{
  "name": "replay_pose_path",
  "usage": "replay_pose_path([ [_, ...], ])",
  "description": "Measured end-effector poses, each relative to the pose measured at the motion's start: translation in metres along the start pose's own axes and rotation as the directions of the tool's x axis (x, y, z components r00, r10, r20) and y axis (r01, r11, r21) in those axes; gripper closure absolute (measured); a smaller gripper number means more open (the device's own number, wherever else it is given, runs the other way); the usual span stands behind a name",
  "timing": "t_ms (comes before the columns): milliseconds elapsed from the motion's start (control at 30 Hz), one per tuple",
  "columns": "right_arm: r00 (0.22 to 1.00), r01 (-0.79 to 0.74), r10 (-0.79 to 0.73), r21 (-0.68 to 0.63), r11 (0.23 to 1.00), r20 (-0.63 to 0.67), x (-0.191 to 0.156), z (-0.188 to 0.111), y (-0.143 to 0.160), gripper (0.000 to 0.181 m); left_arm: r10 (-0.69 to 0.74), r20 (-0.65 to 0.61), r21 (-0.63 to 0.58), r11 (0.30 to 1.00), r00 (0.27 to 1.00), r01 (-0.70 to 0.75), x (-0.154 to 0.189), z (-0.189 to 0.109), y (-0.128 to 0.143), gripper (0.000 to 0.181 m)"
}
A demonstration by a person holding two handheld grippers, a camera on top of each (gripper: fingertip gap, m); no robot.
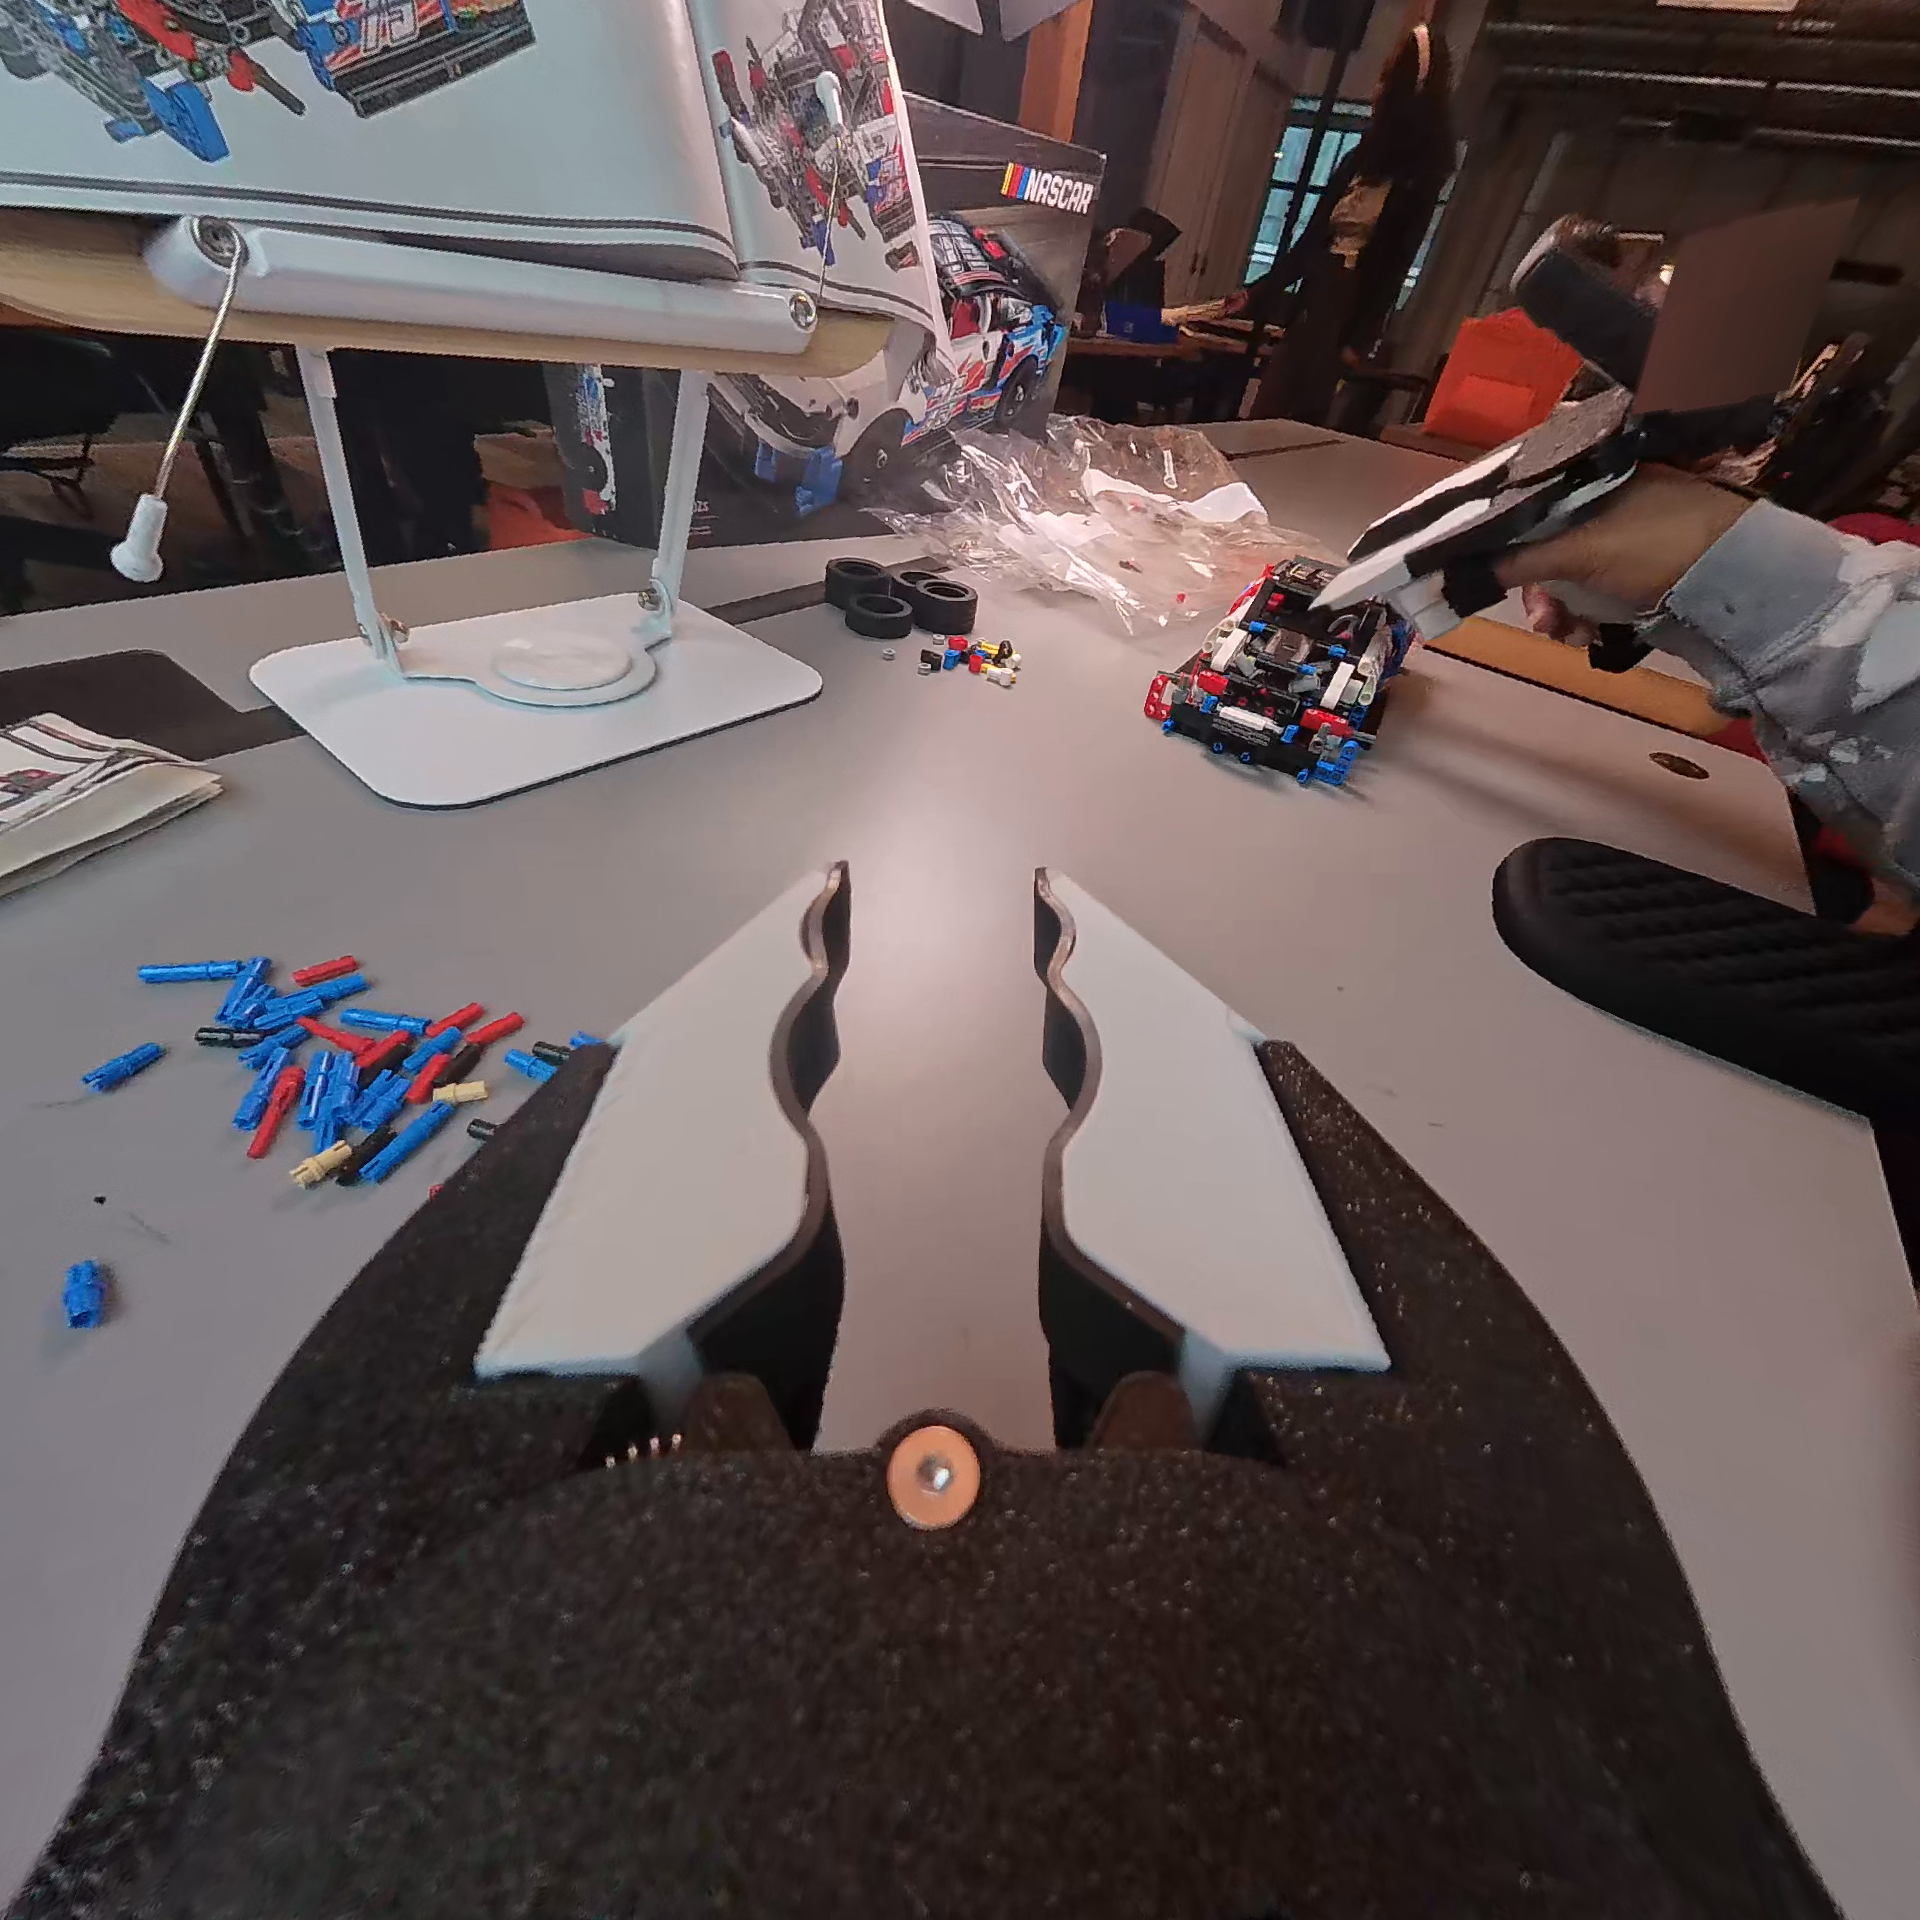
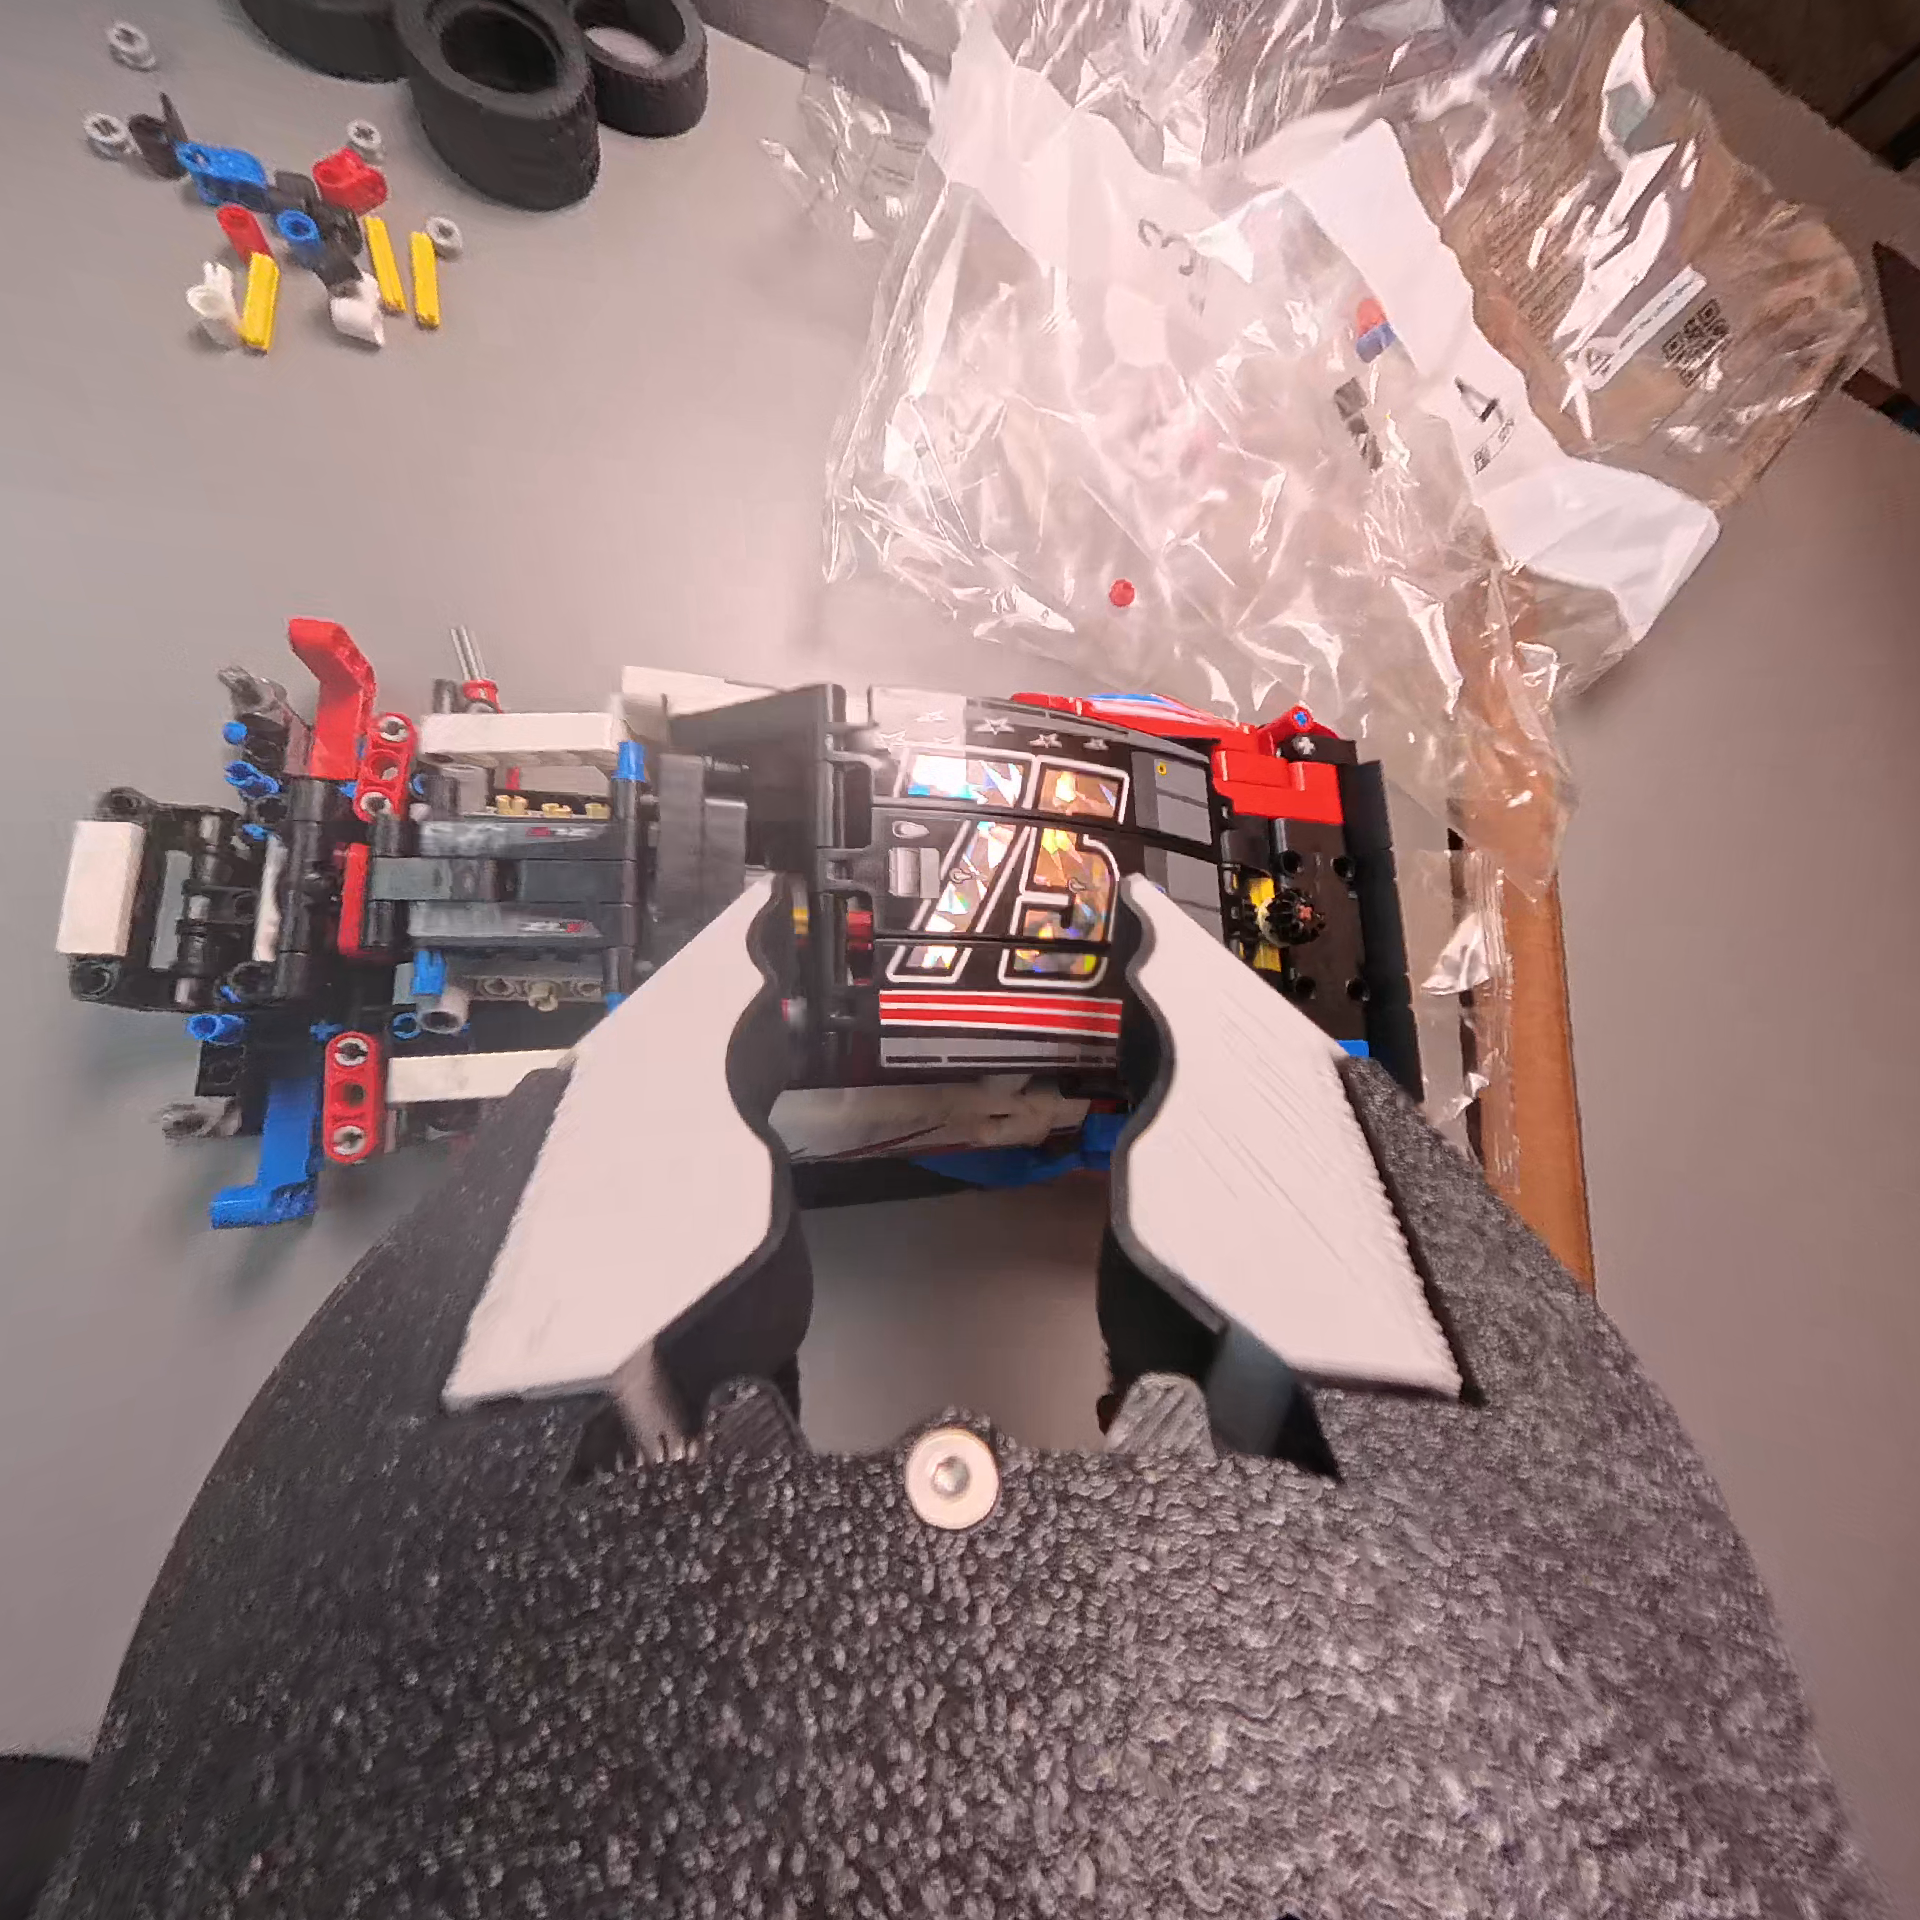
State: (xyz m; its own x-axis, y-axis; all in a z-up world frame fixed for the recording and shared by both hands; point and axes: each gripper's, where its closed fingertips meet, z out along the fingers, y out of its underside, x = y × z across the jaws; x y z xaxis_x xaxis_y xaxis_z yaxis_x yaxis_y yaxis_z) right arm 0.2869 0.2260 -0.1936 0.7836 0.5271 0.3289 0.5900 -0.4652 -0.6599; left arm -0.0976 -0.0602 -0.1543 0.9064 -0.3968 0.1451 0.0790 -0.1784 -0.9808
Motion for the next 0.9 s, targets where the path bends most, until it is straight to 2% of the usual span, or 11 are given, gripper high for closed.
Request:
replay_pose_path([
  [67,1.000,0.012,-0.012,0.094,0.996,0.000,-0.009,-0.015,-0.022,0.120,0.006,0.003,-0.019,1.000,1.000,-0.006,0.000,0.000,0.004,0.147],
  [133,0.997,0.019,-0.036,0.235,0.972,0.069,-0.032,-0.035,-0.056,0.123,0.007,-0.001,-0.029,1.000,1.000,-0.007,0.000,0.002,0.007,0.147],
  [300,0.953,-0.029,-0.134,0.526,0.850,0.270,-0.105,-0.074,-0.141,0.130,0.015,-0.005,-0.054,0.998,1.000,-0.015,0.002,0.011,0.013,0.144],
  [333,0.945,-0.044,-0.148,0.561,0.826,0.293,-0.115,-0.078,-0.155,0.139,0.022,0.001,-0.056,0.998,1.000,-0.022,0.002,0.013,0.013,0.144],
  [400,0.926,-0.065,-0.193,0.641,0.765,0.325,-0.137,-0.085,-0.183,0.181,0.039,0.015,-0.045,0.998,0.999,-0.038,0.000,0.014,0.011,0.144],
  [567,0.911,-0.157,-0.159,0.677,0.719,0.380,-0.171,-0.067,-0.239,0.180,0.049,0.061,-0.001,0.999,0.997,-0.049,-0.009,0.019,-0.006,0.144],
  [667,0.915,-0.223,-0.091,0.680,0.699,0.394,-0.176,-0.053,-0.266,0.162,0.075,0.081,0.018,0.997,0.994,-0.076,-0.013,0.024,-0.018,0.144],
  [800,0.909,-0.305,0.007,0.652,0.694,0.418,-0.176,-0.028,-0.287,0.147,0.082,0.086,0.044,0.995,0.993,-0.086,-0.018,0.036,-0.035,0.144],
  [900,0.932,-0.283,0.012,0.703,0.652,0.364,-0.178,-0.031,-0.298,0.143,0.097,0.092,0.054,0.993,0.991,-0.103,-0.025,0.048,-0.046,0.144],
])
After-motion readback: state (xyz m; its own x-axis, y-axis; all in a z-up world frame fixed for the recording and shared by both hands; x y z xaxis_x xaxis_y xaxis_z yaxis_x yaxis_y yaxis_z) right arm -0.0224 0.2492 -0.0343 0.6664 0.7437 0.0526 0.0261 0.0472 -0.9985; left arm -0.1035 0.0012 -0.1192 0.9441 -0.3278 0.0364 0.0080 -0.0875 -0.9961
